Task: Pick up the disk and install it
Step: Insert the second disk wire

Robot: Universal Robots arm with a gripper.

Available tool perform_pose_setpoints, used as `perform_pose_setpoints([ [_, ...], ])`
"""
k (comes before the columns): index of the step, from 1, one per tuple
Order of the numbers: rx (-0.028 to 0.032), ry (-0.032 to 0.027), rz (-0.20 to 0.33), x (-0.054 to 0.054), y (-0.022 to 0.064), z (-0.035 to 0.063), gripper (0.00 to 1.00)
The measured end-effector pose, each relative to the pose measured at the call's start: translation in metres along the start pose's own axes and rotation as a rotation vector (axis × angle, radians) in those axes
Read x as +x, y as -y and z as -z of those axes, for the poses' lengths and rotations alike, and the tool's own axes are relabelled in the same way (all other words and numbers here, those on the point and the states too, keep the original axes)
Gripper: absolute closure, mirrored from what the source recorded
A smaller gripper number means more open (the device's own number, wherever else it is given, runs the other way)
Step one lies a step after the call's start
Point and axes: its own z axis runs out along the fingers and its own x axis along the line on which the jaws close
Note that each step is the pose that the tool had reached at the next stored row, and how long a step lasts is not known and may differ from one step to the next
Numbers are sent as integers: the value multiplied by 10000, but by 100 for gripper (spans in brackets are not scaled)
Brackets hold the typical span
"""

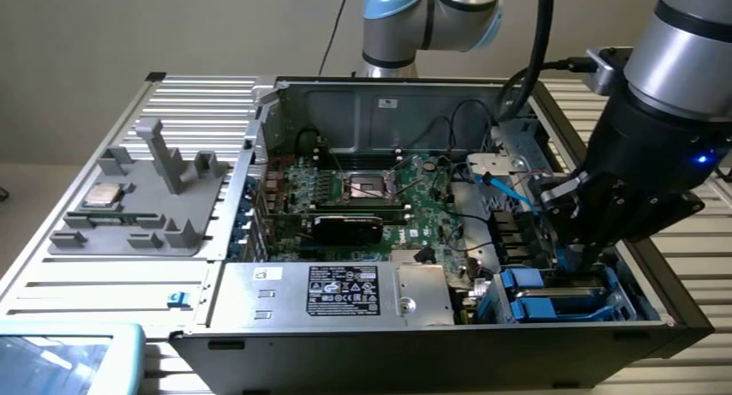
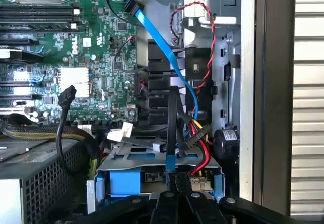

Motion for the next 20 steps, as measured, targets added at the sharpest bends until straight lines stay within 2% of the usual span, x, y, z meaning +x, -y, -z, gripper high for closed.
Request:
perform_pose_setpoints([
  [7,-17,34,686,26,-4,-90,89],
  [9,-29,43,1054,29,-7,-140,89],
  [12,-38,37,1069,30,-8,-144,89],
  [13,-37,36,1071,29,-9,-132,89],
  [15,-75,37,1069,26,-6,-73,89],
  [17,-45,13,1074,16,1,31,89],
  [20,-49,-18,1081,-27,13,66,89],
])
